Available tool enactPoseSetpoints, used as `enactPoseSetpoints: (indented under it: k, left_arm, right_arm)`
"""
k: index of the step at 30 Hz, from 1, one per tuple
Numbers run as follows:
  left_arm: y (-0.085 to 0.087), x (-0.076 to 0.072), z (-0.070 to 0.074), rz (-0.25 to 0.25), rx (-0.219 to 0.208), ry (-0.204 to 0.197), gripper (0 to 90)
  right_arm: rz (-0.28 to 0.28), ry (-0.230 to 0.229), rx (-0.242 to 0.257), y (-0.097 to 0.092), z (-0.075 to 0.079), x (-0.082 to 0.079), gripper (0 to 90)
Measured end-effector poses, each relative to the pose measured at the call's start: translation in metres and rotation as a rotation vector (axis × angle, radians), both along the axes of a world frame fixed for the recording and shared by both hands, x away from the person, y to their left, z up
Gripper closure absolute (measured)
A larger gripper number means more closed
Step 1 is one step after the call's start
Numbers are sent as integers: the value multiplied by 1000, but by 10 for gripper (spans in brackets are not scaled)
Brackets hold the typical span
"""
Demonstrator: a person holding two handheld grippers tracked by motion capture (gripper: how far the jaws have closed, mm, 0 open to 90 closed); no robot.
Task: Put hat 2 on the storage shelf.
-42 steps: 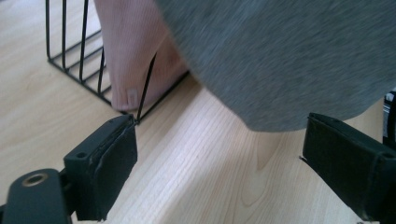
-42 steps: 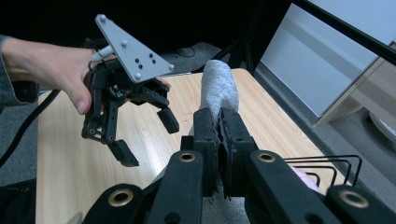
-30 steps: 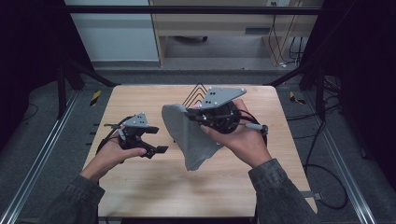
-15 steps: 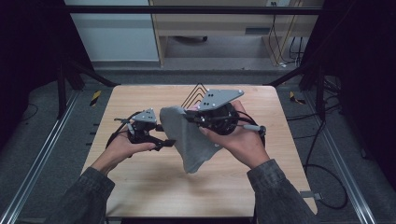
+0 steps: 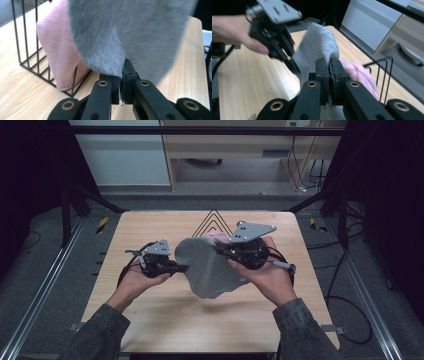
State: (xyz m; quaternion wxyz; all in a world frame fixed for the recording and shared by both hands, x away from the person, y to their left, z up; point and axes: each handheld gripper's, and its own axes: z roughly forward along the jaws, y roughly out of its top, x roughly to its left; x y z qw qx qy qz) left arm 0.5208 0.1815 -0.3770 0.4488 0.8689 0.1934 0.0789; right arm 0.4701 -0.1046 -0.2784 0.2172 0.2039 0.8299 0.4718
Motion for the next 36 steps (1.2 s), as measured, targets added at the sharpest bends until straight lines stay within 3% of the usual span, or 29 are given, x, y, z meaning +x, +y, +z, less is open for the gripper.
enactPoseSetpoints:
  k: [5, 11, 16, 23, 29, 34, 36]
  left_arm:
    - [2, -4, 17, 9, 33, -6, 870]
    - [5, -9, 47, 24, 65, -40, 870]
    - [3, -11, 61, 24, 65, -55, 871]
    - [-6, -4, 90, 40, 91, -81, 871]
    - [-14, 11, 120, 61, 81, -108, 871]
    - [-14, 22, 137, 86, 36, -115, 871]
    - [-16, 24, 142, 98, 38, -126, 871]
  right_arm:
    - [-38, 15, 18, -14, -8, 2, 866]
    - [-62, 14, 68, -27, -3, 1, 865]
    - [-73, 14, 98, -34, 1, 2, 865]
    - [-89, -3, 136, -41, 26, 10, 865]
    - [-107, -1, 191, -50, 51, 30, 866]
    - [-134, 4, 245, -58, 61, 49, 865]
    - [-141, 0, 256, -59, 63, 53, 865]
